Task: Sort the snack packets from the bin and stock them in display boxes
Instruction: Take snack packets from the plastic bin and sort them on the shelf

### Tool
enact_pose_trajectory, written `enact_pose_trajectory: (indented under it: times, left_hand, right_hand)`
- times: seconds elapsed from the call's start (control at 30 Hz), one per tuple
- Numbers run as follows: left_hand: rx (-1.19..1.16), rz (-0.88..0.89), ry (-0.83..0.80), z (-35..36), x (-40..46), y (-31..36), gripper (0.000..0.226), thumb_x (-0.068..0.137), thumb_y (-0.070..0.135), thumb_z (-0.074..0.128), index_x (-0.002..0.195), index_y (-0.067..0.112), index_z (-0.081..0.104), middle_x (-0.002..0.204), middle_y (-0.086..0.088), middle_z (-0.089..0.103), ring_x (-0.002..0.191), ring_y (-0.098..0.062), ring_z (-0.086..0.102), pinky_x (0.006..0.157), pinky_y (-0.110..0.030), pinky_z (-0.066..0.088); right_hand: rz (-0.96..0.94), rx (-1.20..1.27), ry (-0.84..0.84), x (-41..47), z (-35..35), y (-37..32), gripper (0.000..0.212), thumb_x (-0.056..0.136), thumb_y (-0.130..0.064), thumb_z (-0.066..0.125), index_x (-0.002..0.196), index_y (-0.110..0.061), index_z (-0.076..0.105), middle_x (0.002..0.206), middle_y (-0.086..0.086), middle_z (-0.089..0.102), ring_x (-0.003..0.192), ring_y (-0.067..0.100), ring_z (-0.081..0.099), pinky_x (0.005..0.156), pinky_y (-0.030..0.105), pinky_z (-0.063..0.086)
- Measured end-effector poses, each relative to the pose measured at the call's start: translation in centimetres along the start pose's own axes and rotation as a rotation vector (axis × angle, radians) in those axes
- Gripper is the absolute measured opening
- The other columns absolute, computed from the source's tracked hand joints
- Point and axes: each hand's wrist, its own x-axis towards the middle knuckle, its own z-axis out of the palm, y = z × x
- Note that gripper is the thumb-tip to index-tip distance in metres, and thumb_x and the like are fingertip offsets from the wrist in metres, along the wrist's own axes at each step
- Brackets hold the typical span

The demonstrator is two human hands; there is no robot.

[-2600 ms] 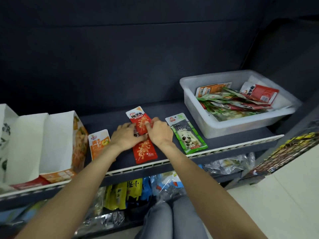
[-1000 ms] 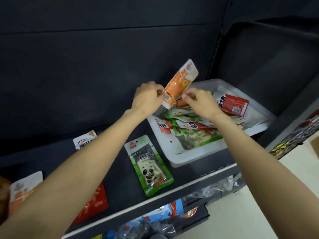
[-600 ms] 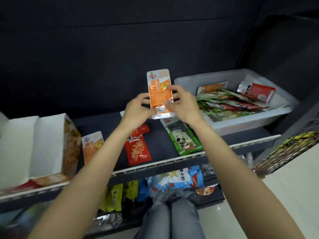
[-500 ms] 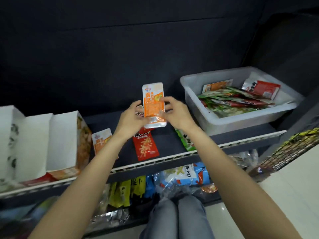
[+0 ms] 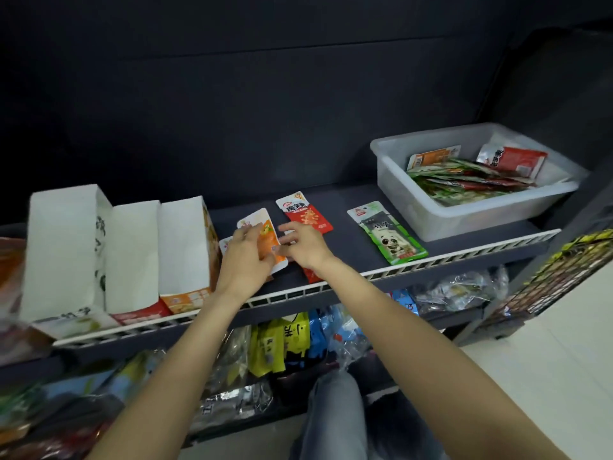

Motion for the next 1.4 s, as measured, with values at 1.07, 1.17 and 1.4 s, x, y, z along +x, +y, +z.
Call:
enact_pose_trajectory:
  times: [1.07, 1.17, 1.4]
  left_hand:
    - [-0.107, 0.639, -0.123, 10.4, 17.0, 24.9, 0.038, 0.094, 0.021, 0.053, 0.132, 0.02, 0.051, 0.132, 0.001, 0.055, 0.124, -0.016, 0.047, 0.098, -0.028, 0.038]
    - [-0.009, 0.554, -0.201, 13.4, 22.4, 27.0, 0.048, 0.092, 0.021, 0.053, 0.139, 0.015, 0.042, 0.142, -0.007, 0.046, 0.131, -0.023, 0.041, 0.106, -0.029, 0.033]
    - [0.586, 0.548, -0.2, 17.6, 26.7, 29.0, 0.032, 0.094, 0.03, 0.046, 0.12, 0.015, 0.056, 0.121, -0.012, 0.06, 0.107, -0.032, 0.056, 0.075, -0.034, 0.041]
  right_hand:
    - [-0.24, -0.668, 0.394, 4.4, -37.0, 6.9, 0.027, 0.087, -0.006, 0.06, 0.11, -0.015, 0.068, 0.112, 0.006, 0.068, 0.103, 0.02, 0.063, 0.093, 0.03, 0.048]
    - [-0.157, -0.839, 0.322, 9.2, -39.3, 8.0, 0.037, 0.088, -0.011, 0.058, 0.125, -0.017, 0.059, 0.126, 0.009, 0.061, 0.112, 0.029, 0.057, 0.093, 0.037, 0.047]
    - [0.03, -1.213, 0.137, 14.6, -39.6, 8.7, 0.033, 0.098, -0.031, 0.045, 0.13, -0.024, 0.051, 0.134, 0.009, 0.051, 0.119, 0.03, 0.049, 0.085, 0.035, 0.042]
